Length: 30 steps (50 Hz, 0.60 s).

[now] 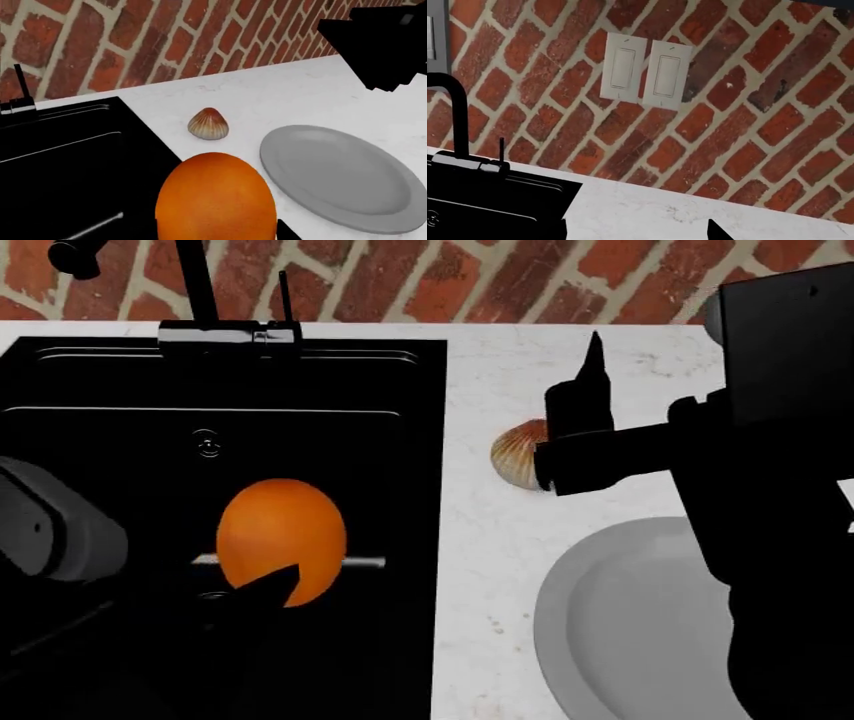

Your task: Pick the orange from the sink and place it on the plate located on the counter

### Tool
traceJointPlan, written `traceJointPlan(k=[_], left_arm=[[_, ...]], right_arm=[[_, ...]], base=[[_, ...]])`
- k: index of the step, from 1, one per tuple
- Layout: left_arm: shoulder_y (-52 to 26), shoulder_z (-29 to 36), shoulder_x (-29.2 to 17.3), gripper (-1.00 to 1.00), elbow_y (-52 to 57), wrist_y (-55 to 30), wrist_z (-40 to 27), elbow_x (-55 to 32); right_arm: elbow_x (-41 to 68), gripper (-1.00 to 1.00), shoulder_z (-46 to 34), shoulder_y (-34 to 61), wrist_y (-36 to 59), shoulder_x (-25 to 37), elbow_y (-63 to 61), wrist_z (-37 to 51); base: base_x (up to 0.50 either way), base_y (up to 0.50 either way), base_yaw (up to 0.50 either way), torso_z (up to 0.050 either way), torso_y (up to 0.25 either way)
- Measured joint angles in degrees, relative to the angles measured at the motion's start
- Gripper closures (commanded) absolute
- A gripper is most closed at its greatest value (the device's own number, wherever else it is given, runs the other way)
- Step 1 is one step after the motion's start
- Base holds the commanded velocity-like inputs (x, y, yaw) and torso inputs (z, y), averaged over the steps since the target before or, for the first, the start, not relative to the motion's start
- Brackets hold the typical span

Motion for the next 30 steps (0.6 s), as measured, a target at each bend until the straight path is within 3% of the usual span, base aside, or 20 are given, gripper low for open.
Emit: traceJointPlan(k=[11,30], left_arm=[[-4.7,5.3,1.2,1.0,-4.0,2.4,-1.4,-3.6],[-14.9,17.8,4.7,1.0,-16.7,8.1,3.8,0.7]], right_arm=[[0.6,-1.0,2.4,1.0,2.4,1.6,-1.6,0.1],[0.3,-1.0,5.7,0.7,2.8,5.6,-1.3,-0.1]], base=[[0.0,0.0,0.0,0.0,0.0],[0.0,0.0,0.0,0.0,0.0]])
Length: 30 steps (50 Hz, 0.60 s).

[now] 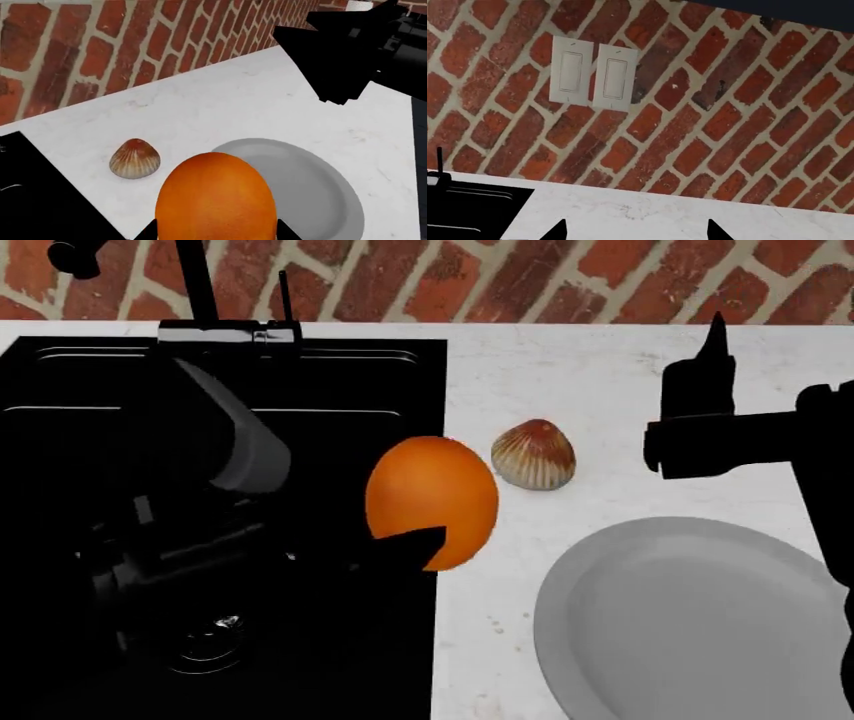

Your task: Pick the orange from the sink and place it on the plate located on the counter

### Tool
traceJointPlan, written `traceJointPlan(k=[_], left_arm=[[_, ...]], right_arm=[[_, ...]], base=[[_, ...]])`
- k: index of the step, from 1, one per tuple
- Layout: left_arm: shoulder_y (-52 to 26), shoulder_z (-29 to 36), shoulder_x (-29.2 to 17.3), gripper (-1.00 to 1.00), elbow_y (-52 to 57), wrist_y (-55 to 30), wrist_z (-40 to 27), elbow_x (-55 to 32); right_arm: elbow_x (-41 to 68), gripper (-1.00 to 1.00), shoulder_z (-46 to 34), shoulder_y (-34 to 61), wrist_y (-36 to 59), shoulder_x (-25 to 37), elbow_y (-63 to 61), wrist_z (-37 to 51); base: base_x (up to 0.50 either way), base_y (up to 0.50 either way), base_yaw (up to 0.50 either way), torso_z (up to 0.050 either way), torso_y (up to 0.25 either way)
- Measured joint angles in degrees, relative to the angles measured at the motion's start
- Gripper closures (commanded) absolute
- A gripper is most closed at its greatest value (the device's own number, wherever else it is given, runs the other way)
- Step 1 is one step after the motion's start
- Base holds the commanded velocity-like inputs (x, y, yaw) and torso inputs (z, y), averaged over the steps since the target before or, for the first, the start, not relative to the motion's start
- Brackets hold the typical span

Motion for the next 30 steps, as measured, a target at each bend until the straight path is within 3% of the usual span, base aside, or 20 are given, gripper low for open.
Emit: traceJointPlan(k=[17,30], left_arm=[[-7.8,10.6,4.5,1.0,-17.1,9.4,10.5,7.0],[-13.8,20.9,9.1,1.0,-35.6,21.8,19.1,10.4]], right_arm=[[0.2,-1.0,4.4,-0.7,1.5,3.4,-1.1,-0.3],[0.4,-1.0,7.2,0.1,3.5,5.8,-1.7,-0.3]], base=[[0.0,0.0,0.0,0.0,0.001],[0.0,0.0,0.0,0.0,0.0]])
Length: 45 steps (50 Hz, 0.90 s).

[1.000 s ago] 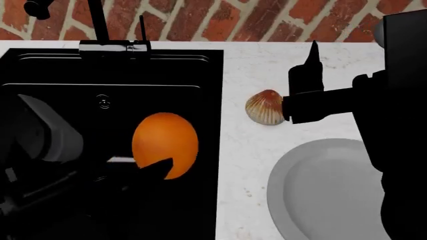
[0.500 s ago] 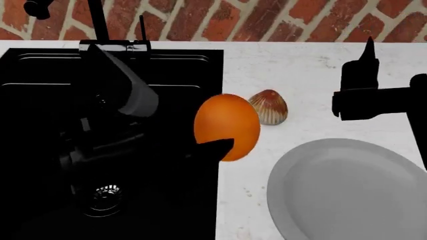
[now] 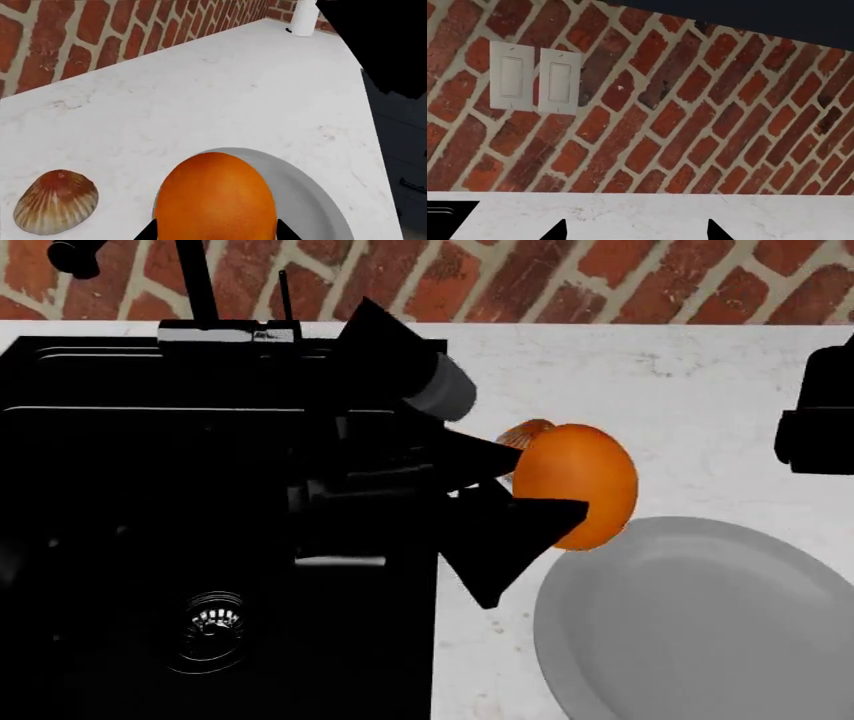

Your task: Pick the orange from the sink and place it on the plate located on the counter

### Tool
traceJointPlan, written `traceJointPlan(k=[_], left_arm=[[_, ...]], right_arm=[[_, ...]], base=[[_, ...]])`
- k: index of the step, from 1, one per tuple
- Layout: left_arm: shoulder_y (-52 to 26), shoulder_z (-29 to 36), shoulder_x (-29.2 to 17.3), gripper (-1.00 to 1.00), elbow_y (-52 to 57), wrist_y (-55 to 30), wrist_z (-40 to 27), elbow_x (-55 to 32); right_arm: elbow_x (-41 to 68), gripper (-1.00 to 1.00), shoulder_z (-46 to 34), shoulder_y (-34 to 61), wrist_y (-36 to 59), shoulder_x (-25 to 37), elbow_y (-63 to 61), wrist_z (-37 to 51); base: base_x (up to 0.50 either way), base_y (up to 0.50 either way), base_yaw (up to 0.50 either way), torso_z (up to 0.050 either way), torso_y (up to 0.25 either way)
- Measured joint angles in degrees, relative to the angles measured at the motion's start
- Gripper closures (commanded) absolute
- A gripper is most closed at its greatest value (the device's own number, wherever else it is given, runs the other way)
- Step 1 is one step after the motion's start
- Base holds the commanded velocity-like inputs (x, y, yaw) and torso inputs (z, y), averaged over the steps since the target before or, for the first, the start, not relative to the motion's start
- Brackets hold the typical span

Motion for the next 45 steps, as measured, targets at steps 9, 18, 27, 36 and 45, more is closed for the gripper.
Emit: traceJointPlan(k=[9,18,27,36,45], left_arm=[[-6.0,17.7,1.4,1.0,-14.0,14.4,2.5,-11.3],[-11.4,40.4,2.1,1.0,-21.1,28.7,3.5,-29.2],[-13.0,51.2,2.3,1.0,-23.5,35.4,3.8,-37.3],[-12.9,55.6,2.4,1.0,-24.2,37.5,4.2,-40.4],[-12.1,57.4,2.5,1.0,-24.1,37.5,4.6,-41.4]], right_arm=[[0.3,-1.0,2.1,0.0,1.2,1.4,-0.7,-0.1],[0.6,-1.0,4.6,-0.7,2.1,2.6,-1.4,-0.3],[1.1,-1.0,7.9,-2.0,3.0,3.9,-2.5,-0.8],[1.6,-1.0,10.1,-3.2,3.2,4.6,-3.1,-1.0],[2.0,-1.0,11.1,-4.0,3.0,5.0,-3.3,-0.9]], base=[[0.0,0.0,0.0,0.0,0.001],[0.0,0.0,0.0,0.0,0.0],[0.0,0.0,0.0,0.0,0.0],[0.0,0.0,0.0,0.0,0.001],[0.0,0.0,0.0,0.0,0.0]])
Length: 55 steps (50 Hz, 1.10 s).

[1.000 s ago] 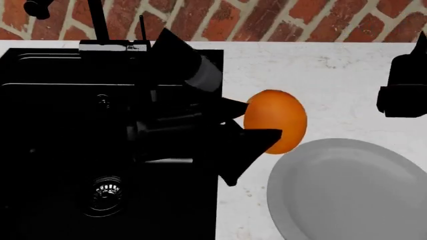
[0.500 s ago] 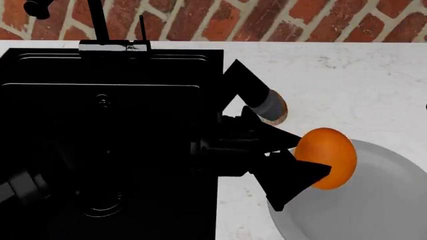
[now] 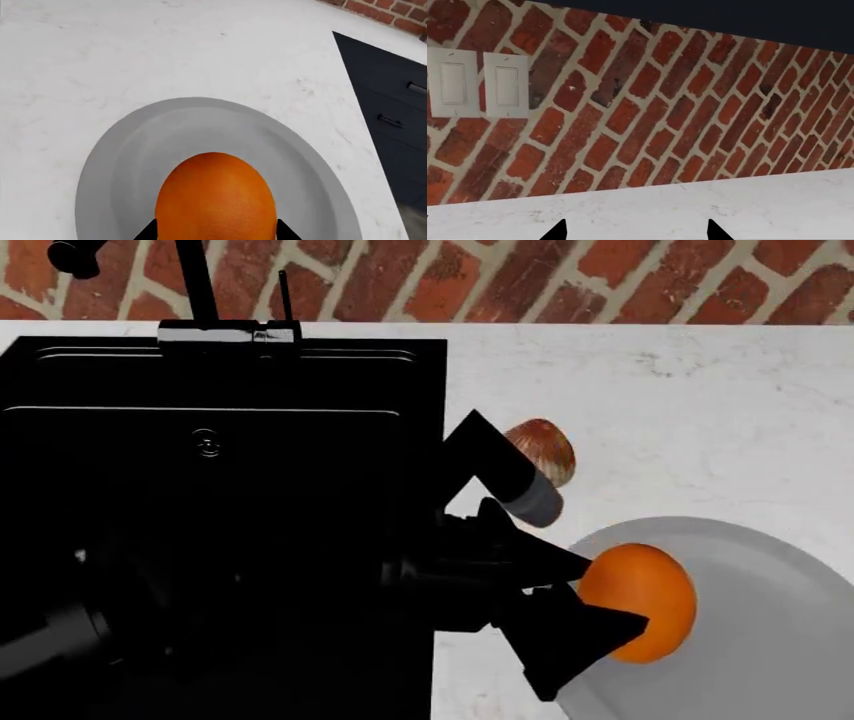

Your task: Pick the orange from the sink and place it on the plate located on the counter

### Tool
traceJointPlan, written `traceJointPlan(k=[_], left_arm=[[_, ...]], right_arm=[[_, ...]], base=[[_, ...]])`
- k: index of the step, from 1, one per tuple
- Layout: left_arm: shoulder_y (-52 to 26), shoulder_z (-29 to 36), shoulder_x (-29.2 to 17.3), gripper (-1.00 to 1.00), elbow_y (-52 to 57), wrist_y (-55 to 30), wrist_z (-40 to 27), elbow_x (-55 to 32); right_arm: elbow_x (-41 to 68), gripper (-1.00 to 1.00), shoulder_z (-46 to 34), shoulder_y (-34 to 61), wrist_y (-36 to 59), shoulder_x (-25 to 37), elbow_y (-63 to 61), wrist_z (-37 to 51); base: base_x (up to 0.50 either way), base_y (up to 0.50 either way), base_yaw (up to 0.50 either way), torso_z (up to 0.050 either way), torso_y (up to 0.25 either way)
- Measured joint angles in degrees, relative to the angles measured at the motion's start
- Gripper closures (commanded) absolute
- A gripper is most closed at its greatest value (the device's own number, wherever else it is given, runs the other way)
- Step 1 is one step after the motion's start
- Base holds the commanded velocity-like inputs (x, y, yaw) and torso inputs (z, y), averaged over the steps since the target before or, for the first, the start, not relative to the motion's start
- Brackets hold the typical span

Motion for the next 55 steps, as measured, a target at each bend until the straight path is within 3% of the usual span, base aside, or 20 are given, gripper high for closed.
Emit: traceJointPlan(k=[21,22,55], left_arm=[[0.8,-1.3,-0.1,1.0,-0.2,-1.1,0.1,0.3],[0.9,-1.4,-0.1,-1.0,-0.2,-1.1,0.0,0.3],[-3.3,-0.1,-0.5,-1.0,5.5,1.7,-4.5,-3.1]], right_arm=[[1.2,-1.0,0.5,-0.1,0.0,0.4,0.0,0.8],[1.2,-1.0,0.5,0.0,0.1,0.4,0.0,0.8],[4.7,-1.0,-0.4,2.1,1.8,0.8,-0.7,3.4]], base=[[0.0,0.0,0.0,0.0,0.0],[0.0,0.0,0.0,0.0,0.0],[0.0,0.0,0.0,0.0,0.0]])
